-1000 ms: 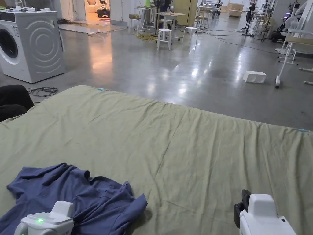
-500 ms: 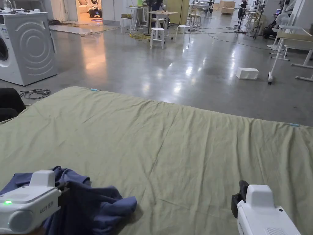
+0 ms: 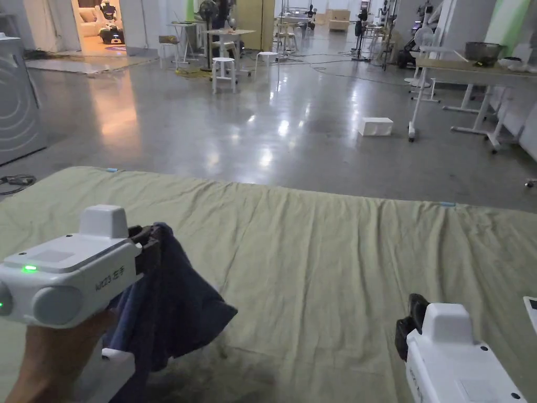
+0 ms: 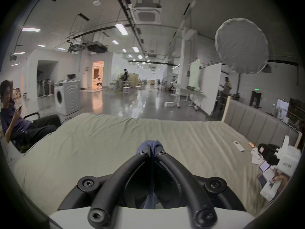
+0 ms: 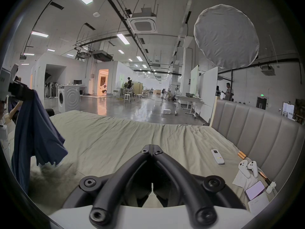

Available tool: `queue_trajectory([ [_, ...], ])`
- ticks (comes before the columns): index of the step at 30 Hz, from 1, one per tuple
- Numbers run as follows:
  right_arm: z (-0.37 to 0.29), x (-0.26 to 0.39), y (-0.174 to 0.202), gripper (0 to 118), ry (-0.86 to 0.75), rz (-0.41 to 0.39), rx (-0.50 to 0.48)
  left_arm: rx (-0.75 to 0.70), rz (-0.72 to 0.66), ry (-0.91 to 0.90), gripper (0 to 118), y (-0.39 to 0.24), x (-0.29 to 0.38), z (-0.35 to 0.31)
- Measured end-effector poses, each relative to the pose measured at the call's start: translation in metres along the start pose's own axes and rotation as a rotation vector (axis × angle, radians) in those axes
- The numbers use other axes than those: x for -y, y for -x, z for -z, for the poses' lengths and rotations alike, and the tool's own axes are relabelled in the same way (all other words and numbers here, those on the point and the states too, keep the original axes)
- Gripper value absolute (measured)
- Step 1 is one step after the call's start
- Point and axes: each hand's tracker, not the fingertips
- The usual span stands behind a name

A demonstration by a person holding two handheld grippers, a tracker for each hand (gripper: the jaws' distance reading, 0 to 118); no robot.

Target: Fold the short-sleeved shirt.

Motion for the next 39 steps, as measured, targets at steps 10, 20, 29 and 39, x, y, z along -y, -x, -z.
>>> queue_trajectory([
  [10, -0.023, 0.001, -0.052, 0, -0.015, 0.022, 0.101, 0.270, 0.114, -0.043, 4, -0.146, -0.037, 0.042],
  [20, -0.052, 0.016, -0.095, 0, 0.001, 0.071, 0.190, 0.484, 0.086, 0.176, 4, -0.262, 0.051, 0.068],
  [29, -0.054, 0.034, -0.103, 0, 0.066, 0.091, 0.207, 0.473, -0.041, 0.424, 18, -0.267, 0.168, 0.072],
  [39, -0.044, 0.027, -0.086, 0, 0.055, 0.063, 0.167, 0.286, -0.030, 0.302, 77, -0.188, 0.159, 0.040],
])
